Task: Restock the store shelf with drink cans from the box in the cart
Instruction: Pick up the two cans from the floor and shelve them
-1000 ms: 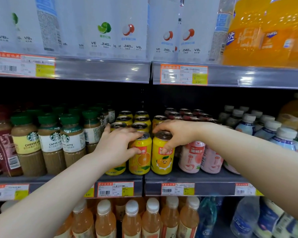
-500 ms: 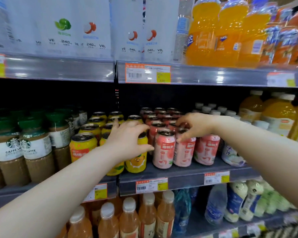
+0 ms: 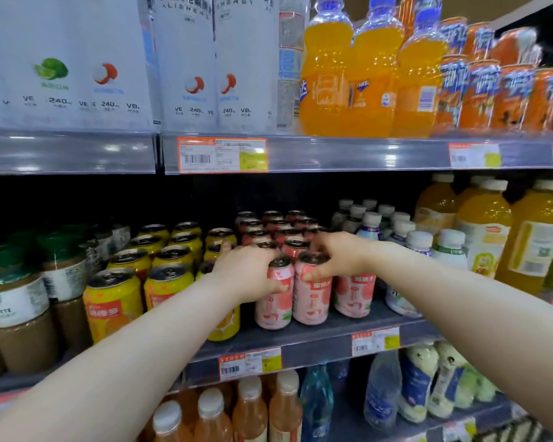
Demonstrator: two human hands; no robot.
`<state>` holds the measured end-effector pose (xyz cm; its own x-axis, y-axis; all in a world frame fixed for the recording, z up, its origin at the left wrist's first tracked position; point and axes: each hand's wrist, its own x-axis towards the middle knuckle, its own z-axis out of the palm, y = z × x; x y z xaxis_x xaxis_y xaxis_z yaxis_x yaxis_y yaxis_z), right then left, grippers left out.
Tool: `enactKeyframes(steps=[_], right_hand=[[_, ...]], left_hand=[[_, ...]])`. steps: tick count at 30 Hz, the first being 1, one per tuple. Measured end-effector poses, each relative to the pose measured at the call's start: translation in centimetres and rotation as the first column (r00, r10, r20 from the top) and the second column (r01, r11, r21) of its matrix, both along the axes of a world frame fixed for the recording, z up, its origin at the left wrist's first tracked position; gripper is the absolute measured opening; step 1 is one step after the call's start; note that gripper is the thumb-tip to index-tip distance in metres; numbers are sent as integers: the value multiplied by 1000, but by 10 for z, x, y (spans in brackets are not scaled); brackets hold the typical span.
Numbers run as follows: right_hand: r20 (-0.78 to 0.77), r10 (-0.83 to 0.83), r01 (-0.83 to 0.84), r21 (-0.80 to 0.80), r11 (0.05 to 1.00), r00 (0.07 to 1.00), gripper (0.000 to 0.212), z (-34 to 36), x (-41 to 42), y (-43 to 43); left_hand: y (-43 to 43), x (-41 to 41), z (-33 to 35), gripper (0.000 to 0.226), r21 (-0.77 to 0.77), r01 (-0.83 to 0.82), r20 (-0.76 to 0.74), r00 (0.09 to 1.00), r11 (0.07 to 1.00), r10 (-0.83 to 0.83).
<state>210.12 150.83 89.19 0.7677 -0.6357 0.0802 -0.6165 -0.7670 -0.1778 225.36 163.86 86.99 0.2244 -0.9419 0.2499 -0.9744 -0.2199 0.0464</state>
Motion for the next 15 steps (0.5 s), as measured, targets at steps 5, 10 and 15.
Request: enactKeyframes(steps=[5, 10, 15], right_hand=[[-36, 12, -12, 15, 1000, 999, 77, 3, 2, -2], [-51, -4, 3, -18, 1000, 999, 72, 3, 3, -3], [-72, 14, -13, 15, 1000, 997, 79, 7, -1, -7]], left_hand=[[0, 4, 9, 65, 20, -4, -112, 994, 1000, 6], [2, 5, 13, 65, 52, -21, -84, 996, 998, 25], [2, 6, 13, 63, 53, -31, -108, 994, 998, 36]])
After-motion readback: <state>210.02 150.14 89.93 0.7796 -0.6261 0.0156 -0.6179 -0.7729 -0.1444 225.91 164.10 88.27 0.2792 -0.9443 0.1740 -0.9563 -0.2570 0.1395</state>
